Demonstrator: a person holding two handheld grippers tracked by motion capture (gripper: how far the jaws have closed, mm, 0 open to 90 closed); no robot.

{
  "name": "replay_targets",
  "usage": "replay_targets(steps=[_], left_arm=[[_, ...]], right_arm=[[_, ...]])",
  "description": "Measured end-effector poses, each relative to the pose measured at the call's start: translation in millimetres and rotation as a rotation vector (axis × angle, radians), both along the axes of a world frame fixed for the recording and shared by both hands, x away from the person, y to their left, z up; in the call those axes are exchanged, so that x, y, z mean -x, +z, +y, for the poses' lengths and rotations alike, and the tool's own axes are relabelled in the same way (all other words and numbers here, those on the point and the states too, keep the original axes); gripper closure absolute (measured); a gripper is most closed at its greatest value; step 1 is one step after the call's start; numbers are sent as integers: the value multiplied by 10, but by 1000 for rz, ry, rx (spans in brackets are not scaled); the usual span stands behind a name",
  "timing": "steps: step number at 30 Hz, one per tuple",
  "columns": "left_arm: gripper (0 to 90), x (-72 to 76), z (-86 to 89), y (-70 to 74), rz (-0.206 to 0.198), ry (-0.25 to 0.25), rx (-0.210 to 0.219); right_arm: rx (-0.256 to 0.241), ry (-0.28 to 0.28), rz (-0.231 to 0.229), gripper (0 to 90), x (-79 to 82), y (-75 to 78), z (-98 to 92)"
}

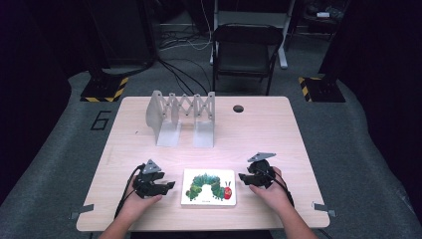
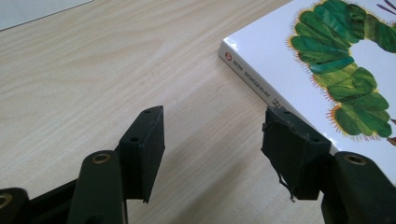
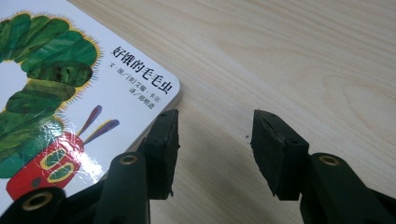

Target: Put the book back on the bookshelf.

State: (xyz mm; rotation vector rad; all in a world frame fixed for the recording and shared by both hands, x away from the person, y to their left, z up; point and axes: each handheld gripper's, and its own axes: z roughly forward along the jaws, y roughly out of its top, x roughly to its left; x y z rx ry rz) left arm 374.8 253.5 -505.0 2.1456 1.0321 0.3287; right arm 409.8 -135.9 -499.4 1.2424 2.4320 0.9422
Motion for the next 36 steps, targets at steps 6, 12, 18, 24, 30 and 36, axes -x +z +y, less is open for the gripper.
replay_targets(steps=[6, 12, 18, 24, 30, 36], left_arm=[[373, 87, -69, 38, -13, -44, -5], [364, 169, -118, 80, -8, -65, 4], [345, 254, -178, 76, 5, -78, -11], [323, 356, -268, 58, 14, -110, -11], [310, 432, -401, 13, 19, -167, -30], [299, 454, -500, -43, 19, -199, -60]], right_arm=[[-19, -3, 10, 509, 12, 10, 29], [-21, 2, 16, 494, 24, 29, 39], [-20, 17, 4, 490, 37, 48, 53], [-29, 8, 12, 490, 49, 65, 80], [-42, 11, 13, 489, 52, 66, 113], [-35, 16, 15, 487, 42, 62, 135]])
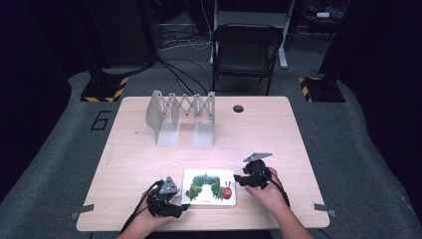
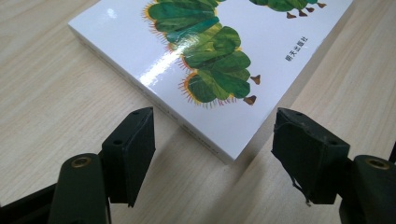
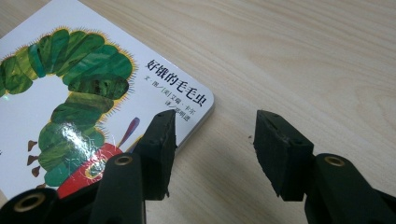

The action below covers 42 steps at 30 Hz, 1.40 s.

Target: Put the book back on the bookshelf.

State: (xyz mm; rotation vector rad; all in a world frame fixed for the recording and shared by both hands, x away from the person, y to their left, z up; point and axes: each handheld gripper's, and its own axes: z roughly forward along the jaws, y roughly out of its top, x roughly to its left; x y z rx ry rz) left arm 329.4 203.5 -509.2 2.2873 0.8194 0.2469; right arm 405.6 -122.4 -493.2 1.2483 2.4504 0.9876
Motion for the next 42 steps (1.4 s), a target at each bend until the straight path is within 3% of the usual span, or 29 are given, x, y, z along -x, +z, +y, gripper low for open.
replay_targets(steps=[5, 7, 8, 14, 22, 29, 34, 42], left_arm=[[296, 5, -60, -50, 7, -8, -19], [294, 5, -74, -53, 3, -8, -28], [289, 1, -79, -59, 0, -11, -20], [271, 8, -108, -68, -7, 6, -25], [264, 10, -116, -62, -1, 18, -24], [268, 25, -158, -61, 10, 0, -17], [276, 33, -236, -81, -22, 6, -14], [288, 17, -304, -95, -41, -3, -8]], right_arm=[[1, 9, -6, 482, -7, -9, 18], [-5, 1, 12, 479, 0, -6, 38], [8, 28, 3, 480, -17, -10, 25], [-9, 16, 26, 478, -31, -34, 76], [4, 31, 52, 470, -69, -82, 115], [-10, 32, 67, 450, -89, -97, 120], [-14, 31, 67, 441, -101, -103, 115], [-37, 11, 82, 401, -139, -116, 89]])
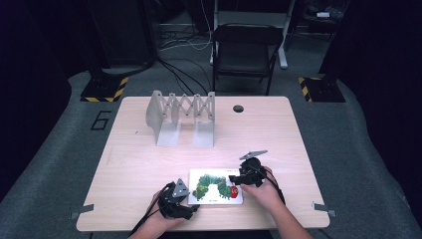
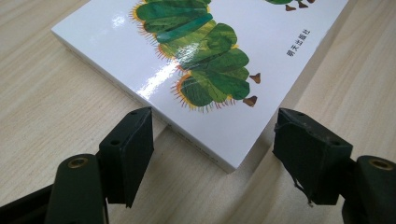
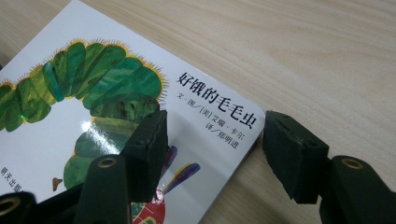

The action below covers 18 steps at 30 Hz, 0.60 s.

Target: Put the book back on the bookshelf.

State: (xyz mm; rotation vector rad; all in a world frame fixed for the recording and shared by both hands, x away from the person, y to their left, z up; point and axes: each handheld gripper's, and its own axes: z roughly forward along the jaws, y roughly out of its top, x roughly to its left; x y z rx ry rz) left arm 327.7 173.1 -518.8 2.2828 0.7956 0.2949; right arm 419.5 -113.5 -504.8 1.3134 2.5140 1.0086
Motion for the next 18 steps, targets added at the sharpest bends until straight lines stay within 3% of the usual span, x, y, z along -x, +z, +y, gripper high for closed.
replay_targets(steps=[4, 10, 18], left_arm=[[286, -19, 5, 1, 11, -11, 5], [281, -61, -21, -13, -15, -7, -3], [281, -77, -40, -20, -25, -5, 1]], right_arm=[[-2, 1, 0, 400, -8, -4, -14], [-7, -12, 36, 348, -42, -5, -23], [-8, -17, 65, 360, -133, 5, -31]])
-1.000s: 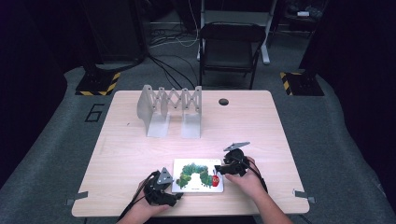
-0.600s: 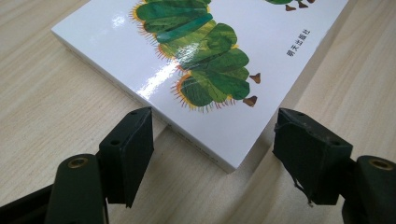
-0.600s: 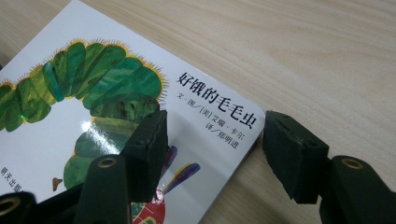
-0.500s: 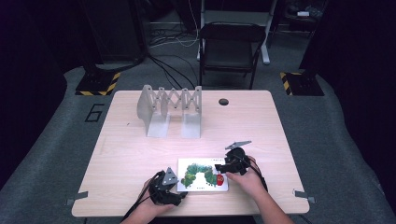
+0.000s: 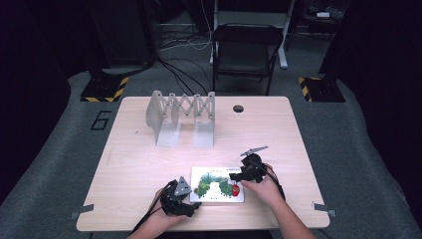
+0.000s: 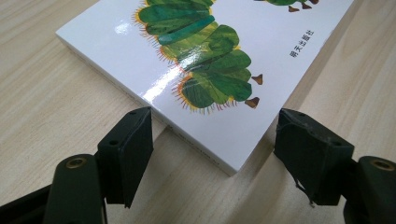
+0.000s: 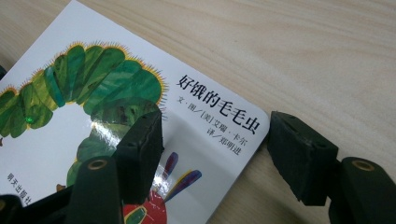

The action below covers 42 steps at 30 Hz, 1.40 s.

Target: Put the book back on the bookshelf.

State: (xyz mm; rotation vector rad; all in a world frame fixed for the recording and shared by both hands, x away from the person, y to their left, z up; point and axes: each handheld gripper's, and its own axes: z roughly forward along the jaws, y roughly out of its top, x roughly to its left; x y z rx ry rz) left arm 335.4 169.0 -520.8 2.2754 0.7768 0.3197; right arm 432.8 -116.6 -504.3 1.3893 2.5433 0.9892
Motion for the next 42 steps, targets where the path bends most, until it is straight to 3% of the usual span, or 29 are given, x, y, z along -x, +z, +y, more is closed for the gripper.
replay_targets(steps=[7, 11, 18, 26, 42], left_arm=[[273, -9, -11, -11, -3, 0, 11], [270, -39, 7, 3, 22, -21, 17], [238, -12, -32, -32, -14, 5, 21], [194, -2, -63, -39, -12, 7, 16], [161, 24, -98, -46, -15, 39, 11]], right_arm=[[28, -25, 41, 364, -81, 33, 47], [30, -44, 59, 377, -97, 43, 57], [46, -60, 33, 366, -74, 36, 85], [52, -57, 34, 324, -71, 36, 119], [56, -87, 63, 352, -80, 58, 114]])
